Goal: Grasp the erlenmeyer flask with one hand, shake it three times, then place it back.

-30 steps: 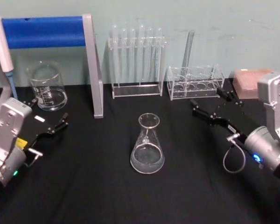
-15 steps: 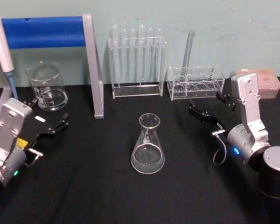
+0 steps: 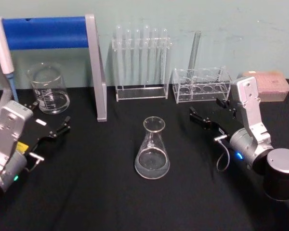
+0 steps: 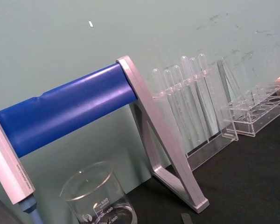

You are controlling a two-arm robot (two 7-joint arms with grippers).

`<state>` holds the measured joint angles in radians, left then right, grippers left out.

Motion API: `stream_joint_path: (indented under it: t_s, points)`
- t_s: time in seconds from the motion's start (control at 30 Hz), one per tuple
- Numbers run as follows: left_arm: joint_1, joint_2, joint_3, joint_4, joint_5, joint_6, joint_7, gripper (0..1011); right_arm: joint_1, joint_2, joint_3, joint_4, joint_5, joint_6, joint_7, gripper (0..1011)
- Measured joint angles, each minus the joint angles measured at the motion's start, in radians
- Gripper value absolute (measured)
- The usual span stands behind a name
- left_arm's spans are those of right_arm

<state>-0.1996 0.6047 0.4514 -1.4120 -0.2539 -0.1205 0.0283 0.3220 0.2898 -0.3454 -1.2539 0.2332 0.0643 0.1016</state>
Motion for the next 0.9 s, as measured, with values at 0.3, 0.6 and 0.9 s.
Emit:
stream_joint_path:
  t_s: [0.3, 0.6, 0.9]
  points:
    - [0.0, 0.0, 0.0, 0.0, 0.0, 0.0, 0.0, 1001, -0.003, 0.001, 0.001, -0.003, 0.0, -0.002, -0.006, 1000]
    - [0.0, 0.0, 0.0, 0.0, 0.0, 0.0, 0.0, 1001, -0.004, 0.001, 0.001, -0.005, 0.001, -0.004, -0.009, 1000]
    - [0.0, 0.0, 0.0, 0.0, 0.0, 0.0, 0.0, 1001, -0.005, 0.001, 0.001, -0.006, 0.001, -0.005, -0.01, 1000]
